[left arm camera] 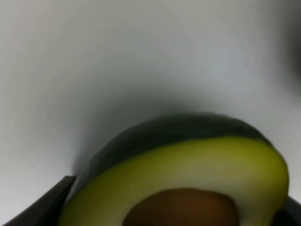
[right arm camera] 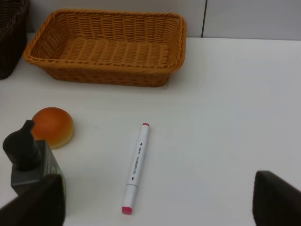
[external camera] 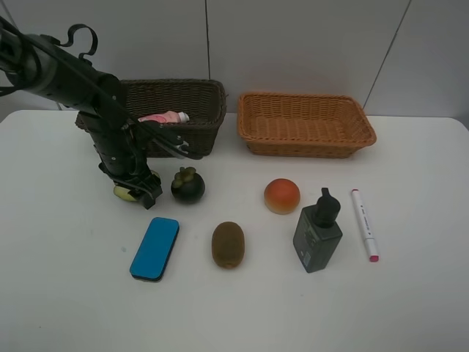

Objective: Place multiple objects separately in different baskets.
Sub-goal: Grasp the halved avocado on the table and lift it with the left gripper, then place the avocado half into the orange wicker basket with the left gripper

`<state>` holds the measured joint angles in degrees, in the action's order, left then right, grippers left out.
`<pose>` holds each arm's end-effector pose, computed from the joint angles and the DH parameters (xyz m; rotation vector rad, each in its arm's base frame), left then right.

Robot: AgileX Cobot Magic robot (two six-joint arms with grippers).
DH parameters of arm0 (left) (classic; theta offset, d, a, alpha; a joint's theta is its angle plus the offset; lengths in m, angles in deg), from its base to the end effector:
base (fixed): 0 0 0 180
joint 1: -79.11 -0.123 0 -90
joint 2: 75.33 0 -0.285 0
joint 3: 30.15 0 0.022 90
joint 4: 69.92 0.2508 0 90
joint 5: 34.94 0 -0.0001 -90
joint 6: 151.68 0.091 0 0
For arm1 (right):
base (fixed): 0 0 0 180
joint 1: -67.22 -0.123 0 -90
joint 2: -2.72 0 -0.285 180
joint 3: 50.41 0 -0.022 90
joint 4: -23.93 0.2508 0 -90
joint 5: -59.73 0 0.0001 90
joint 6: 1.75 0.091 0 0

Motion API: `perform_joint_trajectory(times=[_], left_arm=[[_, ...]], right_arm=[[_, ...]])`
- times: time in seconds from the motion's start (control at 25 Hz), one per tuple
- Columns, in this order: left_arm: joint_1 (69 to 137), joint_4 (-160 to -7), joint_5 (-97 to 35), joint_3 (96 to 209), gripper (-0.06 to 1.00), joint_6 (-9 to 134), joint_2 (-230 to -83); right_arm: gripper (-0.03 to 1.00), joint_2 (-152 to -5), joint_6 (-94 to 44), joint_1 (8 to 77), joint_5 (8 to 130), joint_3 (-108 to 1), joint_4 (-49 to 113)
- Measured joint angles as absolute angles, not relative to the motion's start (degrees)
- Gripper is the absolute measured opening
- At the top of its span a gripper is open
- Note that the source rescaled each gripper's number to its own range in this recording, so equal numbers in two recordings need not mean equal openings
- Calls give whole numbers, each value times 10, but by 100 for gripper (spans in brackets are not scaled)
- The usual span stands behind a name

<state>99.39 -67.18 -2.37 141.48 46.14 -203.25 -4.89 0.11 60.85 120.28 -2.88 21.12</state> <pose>0.3590 -0.1302 0.0925 1.0141 2.7664 0.0375 -0.0069 -0.0047 0.2827 -0.0767 2.0169 0.0328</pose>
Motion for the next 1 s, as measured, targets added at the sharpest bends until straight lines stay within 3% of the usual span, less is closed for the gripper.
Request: perform_joint_trajectory(times=[0.28,0.48,0.72,1.0], left_arm=[[995,-678,-11,1418,71,447,-1965],[987,-680,-7,1498,71,373,-1913],[937,-682,-8,1614,70,267,-1937],[898,-680,-12,1664,70,232,-2010]], right_arm=[[100,-49,1,609,1203,-29,211],[100,-49,1,609,1203,-29,211],[100,-49,1,609,1203,-29,211],[100,-49,1,609,1203,-29,211]])
